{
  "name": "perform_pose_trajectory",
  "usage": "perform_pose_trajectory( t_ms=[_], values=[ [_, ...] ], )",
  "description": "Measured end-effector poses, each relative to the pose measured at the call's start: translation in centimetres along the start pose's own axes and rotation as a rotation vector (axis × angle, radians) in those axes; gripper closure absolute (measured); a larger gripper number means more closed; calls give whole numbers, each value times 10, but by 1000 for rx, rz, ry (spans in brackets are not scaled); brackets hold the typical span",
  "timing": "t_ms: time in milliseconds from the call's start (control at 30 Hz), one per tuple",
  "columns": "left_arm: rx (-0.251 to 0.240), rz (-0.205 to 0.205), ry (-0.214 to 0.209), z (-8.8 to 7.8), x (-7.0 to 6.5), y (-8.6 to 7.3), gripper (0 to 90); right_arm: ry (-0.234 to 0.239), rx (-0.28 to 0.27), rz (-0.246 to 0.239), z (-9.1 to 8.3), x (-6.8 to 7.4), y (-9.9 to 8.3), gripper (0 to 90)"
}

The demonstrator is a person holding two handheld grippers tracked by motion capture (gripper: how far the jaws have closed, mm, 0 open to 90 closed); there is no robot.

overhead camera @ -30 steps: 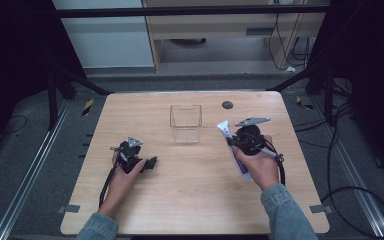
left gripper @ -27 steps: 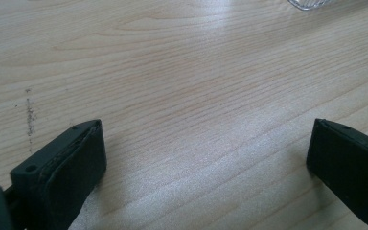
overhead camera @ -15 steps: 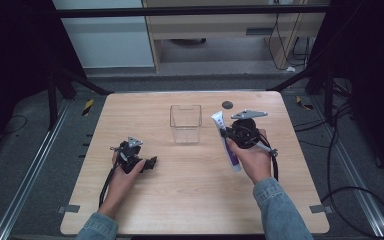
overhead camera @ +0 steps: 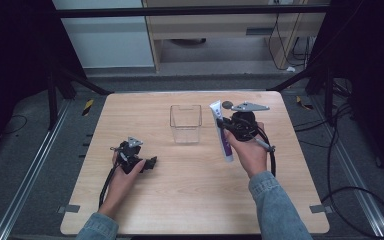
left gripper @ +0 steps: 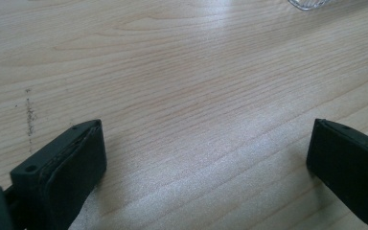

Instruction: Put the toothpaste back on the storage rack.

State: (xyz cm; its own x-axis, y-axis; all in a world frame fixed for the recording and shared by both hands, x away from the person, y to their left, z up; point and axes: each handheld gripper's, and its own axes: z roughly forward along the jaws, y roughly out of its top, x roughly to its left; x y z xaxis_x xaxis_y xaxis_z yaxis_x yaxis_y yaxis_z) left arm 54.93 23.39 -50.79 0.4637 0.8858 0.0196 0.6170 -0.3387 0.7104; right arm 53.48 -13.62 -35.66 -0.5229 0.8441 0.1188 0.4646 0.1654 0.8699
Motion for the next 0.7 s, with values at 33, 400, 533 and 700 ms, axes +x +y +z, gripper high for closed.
perform_pose_trajectory(
  t_ms=[33,400,533,700],
  values=[
    [-2,-2,0,0,0,0,0,1,-3,3,0,1,1,800],
    [-3,-4,0,0,-1,0,0,-14,-16,-25,1,7,17,799],
    [-3,-3,0,0,-1,0,0,-17,-39,-23,1,7,23,800],
    [-3,-3,0,0,-1,0,0,-24,-57,-18,1,7,28,800]
  ],
)
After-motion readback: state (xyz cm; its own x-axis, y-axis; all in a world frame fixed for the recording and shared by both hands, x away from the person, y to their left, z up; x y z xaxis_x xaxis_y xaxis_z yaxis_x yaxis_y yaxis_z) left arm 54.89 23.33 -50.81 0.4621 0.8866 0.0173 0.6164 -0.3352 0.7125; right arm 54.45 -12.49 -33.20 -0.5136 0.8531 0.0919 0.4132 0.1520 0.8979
